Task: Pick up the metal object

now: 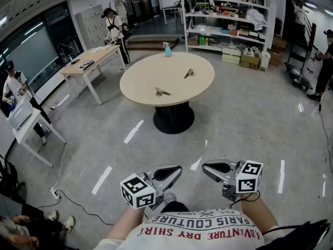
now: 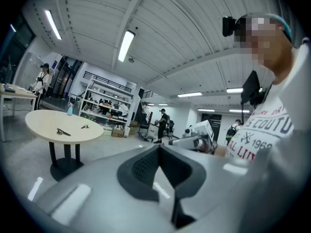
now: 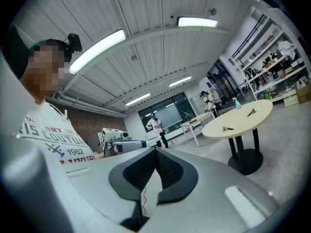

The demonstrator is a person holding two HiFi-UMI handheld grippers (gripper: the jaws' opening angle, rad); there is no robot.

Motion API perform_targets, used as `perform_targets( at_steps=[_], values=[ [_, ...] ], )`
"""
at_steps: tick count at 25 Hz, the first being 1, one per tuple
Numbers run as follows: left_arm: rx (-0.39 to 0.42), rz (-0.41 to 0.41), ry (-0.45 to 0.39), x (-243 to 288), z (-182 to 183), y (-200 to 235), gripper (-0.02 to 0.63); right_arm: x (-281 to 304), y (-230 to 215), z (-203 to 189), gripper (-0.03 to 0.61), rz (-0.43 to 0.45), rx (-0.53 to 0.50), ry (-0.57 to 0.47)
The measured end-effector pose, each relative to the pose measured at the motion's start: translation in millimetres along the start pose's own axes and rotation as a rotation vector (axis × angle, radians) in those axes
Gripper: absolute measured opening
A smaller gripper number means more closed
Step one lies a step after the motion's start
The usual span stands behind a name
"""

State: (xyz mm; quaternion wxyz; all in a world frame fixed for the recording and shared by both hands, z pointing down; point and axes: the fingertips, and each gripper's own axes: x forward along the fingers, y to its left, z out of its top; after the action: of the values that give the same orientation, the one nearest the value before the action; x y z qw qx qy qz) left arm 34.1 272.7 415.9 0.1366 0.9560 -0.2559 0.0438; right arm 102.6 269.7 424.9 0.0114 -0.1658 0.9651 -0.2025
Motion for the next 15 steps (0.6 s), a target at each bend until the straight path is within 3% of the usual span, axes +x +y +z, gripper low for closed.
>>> perform_targets(
  at_steps=[8,15],
  values=[
    [0.056,-0.015,-0.024,37,23,71,0.002,30,-70,41,0.002,-0.036,-0.053,-0.043],
    [0.063,-0.041,-0.011,97,54,185,0.002,86,-178,76,0.002,-0.064,-0.021,-0.03]
  ],
)
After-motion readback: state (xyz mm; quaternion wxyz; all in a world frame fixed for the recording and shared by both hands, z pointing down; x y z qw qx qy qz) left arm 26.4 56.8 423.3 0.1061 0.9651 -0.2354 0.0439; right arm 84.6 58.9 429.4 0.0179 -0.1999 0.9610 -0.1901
